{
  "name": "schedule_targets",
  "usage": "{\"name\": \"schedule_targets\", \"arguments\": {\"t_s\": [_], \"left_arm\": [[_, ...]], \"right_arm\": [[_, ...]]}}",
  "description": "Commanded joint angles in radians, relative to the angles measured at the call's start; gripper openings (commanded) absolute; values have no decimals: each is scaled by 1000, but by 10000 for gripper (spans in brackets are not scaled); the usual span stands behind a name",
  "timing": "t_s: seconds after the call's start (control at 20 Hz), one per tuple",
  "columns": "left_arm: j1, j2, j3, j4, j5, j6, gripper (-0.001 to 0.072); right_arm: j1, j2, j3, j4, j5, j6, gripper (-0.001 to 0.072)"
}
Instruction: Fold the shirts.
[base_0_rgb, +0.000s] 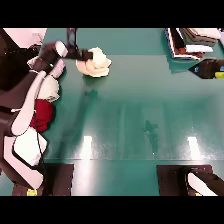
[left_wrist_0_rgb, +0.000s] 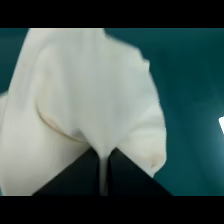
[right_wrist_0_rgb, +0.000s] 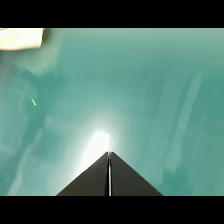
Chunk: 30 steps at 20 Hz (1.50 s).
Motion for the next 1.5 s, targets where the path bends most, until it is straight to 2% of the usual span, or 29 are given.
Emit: {"name": "schedule_targets", "arguments": {"t_s": [0.0,0.1,0.2,0.3,0.45,0.65,0.7,0.75,0.8,0.95,1.1,1.15,1.35,1.45], "left_arm": [[0,144,180,-129,-197,204,23],[0,292,167,-324,-271,341,22],[-22,419,140,-431,-394,410,22],[-78,520,82,-426,-491,410,22],[-175,566,-26,-397,-581,407,23],[-238,525,-280,-370,-495,403,24],[-235,501,-348,-360,-463,388,45],[-235,478,-404,-341,-430,358,350],[-235,457,-446,-309,-404,310,710],[-201,428,-458,-192,-485,224,710],[-100,462,-484,-188,-642,162,710],[-86,481,-533,-189,-647,160,710],[-101,552,-856,-201,-499,152,710],[-116,552,-998,-274,-421,175,710]], "right_arm": [[1,0,126,-3,-8,0,15],[1,0,212,-3,-23,0,15],[1,0,291,-8,-32,0,15],[1,0,354,-8,-32,0,15],[1,1,410,-8,-17,0,15],[1,0,425,-7,62,0,15],[1,0,424,-8,87,0,16],[1,0,424,-10,109,-1,16],[1,0,424,-10,128,0,16],[1,0,424,-11,136,0,15],[1,0,424,-11,137,-1,16],[1,0,424,-11,137,-1,15],[1,0,424,-11,137,-1,15],[1,0,424,-10,137,-1,15]]}}
